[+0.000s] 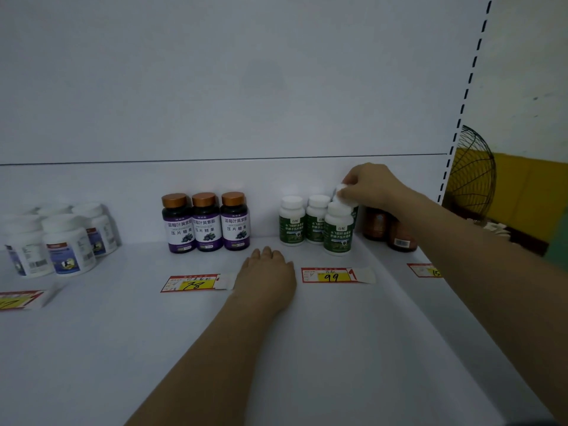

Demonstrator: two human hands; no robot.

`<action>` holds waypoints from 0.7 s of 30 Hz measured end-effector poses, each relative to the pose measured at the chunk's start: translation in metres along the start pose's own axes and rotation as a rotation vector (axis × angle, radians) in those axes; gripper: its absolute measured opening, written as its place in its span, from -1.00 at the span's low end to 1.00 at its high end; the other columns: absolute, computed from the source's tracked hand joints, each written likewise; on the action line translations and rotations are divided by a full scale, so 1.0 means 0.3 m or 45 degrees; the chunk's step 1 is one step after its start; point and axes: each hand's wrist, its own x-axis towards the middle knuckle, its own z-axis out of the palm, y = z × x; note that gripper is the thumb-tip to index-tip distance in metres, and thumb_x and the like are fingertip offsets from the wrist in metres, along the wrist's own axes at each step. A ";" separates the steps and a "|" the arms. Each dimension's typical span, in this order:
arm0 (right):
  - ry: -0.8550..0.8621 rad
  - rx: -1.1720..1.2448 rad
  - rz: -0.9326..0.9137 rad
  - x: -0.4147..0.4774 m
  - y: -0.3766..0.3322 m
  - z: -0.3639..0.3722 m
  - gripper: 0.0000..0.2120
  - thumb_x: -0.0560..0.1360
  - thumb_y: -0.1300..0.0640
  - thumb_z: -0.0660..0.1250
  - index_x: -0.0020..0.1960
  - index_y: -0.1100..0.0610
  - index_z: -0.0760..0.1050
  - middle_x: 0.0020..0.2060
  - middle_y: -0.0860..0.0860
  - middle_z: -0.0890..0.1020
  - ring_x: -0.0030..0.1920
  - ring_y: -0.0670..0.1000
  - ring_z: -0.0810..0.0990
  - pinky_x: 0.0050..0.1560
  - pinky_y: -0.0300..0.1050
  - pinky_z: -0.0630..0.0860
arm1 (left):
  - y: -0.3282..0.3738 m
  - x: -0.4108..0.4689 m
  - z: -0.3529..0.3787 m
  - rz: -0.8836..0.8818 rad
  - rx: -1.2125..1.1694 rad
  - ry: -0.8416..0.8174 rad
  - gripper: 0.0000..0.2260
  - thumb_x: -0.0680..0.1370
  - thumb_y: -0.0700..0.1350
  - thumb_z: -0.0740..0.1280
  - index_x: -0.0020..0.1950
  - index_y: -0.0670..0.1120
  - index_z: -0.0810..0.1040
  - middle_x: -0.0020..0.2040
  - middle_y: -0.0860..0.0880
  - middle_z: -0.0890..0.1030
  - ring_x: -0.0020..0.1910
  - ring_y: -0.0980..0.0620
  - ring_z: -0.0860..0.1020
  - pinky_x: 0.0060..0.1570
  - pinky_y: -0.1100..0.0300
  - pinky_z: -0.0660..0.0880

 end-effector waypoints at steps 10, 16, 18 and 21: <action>-0.067 0.076 0.090 -0.015 0.038 0.028 -0.71 0.56 0.11 0.24 0.14 0.29 0.57 0.10 0.18 0.60 0.07 0.10 0.52 -0.13 -0.17 0.39 | -0.003 0.005 0.010 -0.039 -0.034 -0.003 -0.52 0.67 -0.02 -0.11 0.53 -0.24 0.04 0.54 -0.20 0.06 0.52 -0.18 0.05 0.49 -0.03 0.02; 0.023 0.048 -0.012 -0.041 0.059 -0.038 -0.71 0.57 0.10 0.23 0.19 0.24 0.55 0.18 0.13 0.58 0.18 0.09 0.49 -0.01 -0.21 0.36 | 0.037 -0.039 -0.033 -0.041 -0.062 0.171 -0.65 0.67 -0.08 -0.02 0.35 -0.21 0.34 0.33 -0.18 0.40 0.31 -0.12 0.37 0.29 0.07 0.29; 0.041 0.047 -0.046 -0.047 0.072 -0.074 -0.72 0.56 0.11 0.24 0.17 0.24 0.56 0.16 0.12 0.59 0.19 0.08 0.50 0.01 -0.20 0.37 | 0.072 -0.055 -0.068 -0.032 -0.046 0.249 -0.68 0.66 -0.07 0.02 0.31 -0.19 0.37 0.27 -0.17 0.44 0.24 -0.12 0.42 0.20 0.06 0.37; 0.050 0.061 -0.106 -0.053 0.099 -0.131 -0.72 0.56 0.12 0.24 0.15 0.25 0.57 0.14 0.09 0.60 0.15 0.08 0.53 0.02 -0.17 0.42 | 0.129 -0.063 -0.108 -0.063 -0.101 0.353 -0.65 0.64 0.08 0.06 0.21 -0.13 0.43 0.15 -0.13 0.52 0.11 -0.11 0.50 0.06 0.04 0.47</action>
